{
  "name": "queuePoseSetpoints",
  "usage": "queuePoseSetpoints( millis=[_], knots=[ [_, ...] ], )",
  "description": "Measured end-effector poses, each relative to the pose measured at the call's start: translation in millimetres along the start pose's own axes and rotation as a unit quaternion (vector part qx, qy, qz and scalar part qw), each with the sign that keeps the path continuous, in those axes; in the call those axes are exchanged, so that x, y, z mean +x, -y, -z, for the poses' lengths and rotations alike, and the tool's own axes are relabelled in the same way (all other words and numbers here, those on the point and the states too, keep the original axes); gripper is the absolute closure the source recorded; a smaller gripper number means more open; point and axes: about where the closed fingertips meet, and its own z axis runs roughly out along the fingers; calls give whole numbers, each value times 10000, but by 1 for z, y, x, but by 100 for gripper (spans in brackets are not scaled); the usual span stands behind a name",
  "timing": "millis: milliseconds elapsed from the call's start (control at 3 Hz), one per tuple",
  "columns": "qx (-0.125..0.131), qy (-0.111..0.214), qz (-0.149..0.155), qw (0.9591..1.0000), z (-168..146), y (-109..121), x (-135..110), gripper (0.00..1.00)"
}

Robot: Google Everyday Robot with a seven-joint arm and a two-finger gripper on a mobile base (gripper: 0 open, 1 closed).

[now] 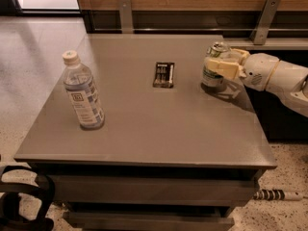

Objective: Move 7up can near blue plastic bottle

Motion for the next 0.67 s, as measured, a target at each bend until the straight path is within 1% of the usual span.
queuePoseSetpoints(
  millis=[333,667],
  knots=[
    [-24,153,52,9999,2,-35,-31,100],
    [-32,276,41,9996,-3,-79,-39,100]
  ],
)
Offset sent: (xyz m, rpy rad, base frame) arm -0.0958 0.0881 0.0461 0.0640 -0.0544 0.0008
